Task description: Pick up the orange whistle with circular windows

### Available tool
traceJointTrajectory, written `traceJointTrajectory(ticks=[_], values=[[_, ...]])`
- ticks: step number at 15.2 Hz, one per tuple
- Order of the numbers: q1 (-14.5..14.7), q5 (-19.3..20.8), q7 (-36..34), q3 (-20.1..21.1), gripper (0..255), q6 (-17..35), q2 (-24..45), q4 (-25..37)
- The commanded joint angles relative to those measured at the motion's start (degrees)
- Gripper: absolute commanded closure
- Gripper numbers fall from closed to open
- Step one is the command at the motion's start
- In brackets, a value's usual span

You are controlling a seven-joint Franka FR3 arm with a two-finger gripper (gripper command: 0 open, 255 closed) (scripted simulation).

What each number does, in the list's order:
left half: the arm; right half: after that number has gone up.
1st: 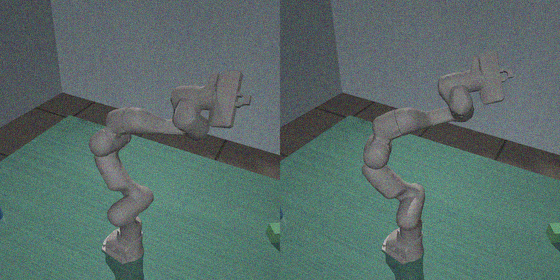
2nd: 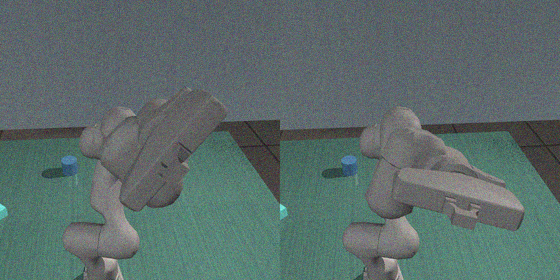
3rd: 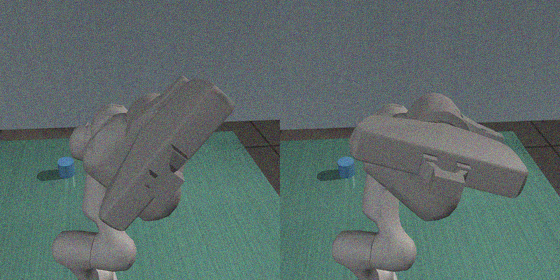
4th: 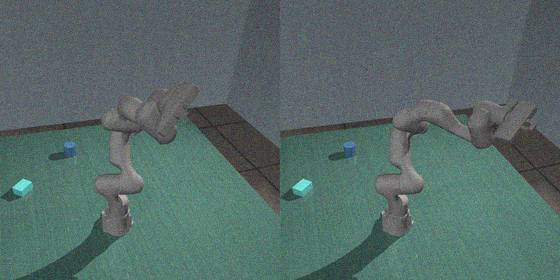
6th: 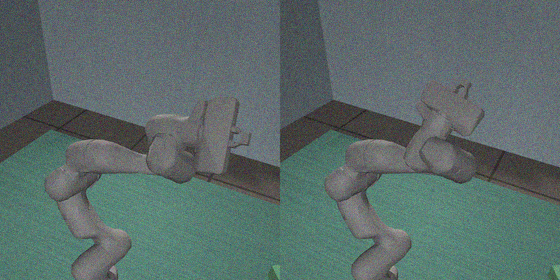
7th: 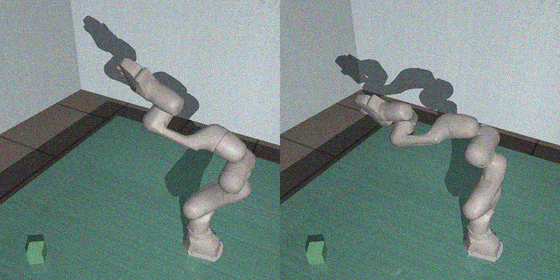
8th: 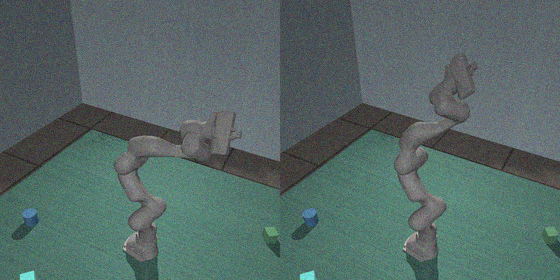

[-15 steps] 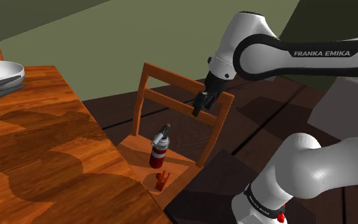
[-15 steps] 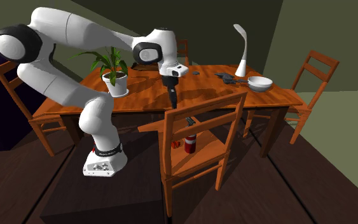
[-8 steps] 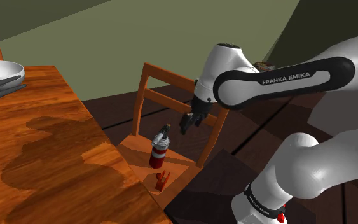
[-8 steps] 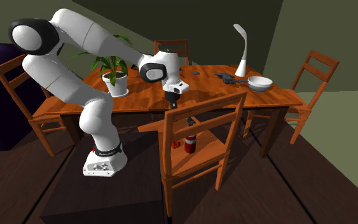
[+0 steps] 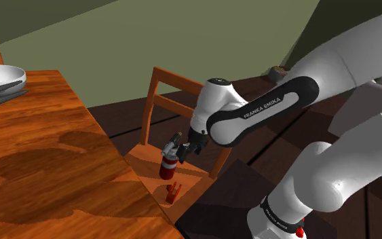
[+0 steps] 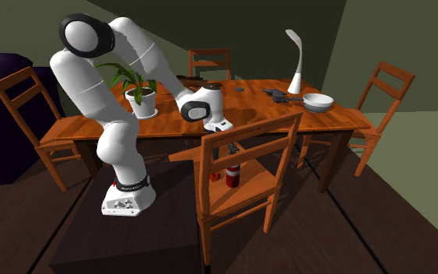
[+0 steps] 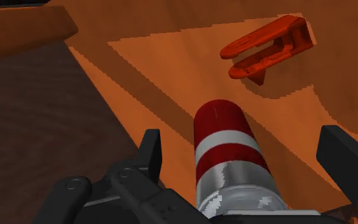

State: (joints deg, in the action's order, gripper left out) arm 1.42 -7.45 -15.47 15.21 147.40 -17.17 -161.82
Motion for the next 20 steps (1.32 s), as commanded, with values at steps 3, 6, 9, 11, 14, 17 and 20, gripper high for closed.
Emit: traceJointTrajectory(ticks=[3, 6, 9, 11, 14, 17, 20], values=[[-1.52, 3.31, -6.28, 2.98, 0, 9.78, 11.5, 0.91], [-2.55, 11.03, -14.41, 3.54, 0, 15.97, 20.62, 2.82], [0.67, 21.09, -24.32, -0.78, 0, 20.92, 29.63, 5.82], [2.75, 22.57, -25.79, -3.05, 0, 22.33, 31.77, 6.51], [5.7, 24.58, -27.39, -6.45, 0, 24.81, 34.99, 7.38], [9.56, 24.65, -27.64, -10.3, 0, 27.77, 38.81, 8.48], [9.15, 24.78, -27.51, -10.15, 255, 27.9, 38.54, 8.09]])
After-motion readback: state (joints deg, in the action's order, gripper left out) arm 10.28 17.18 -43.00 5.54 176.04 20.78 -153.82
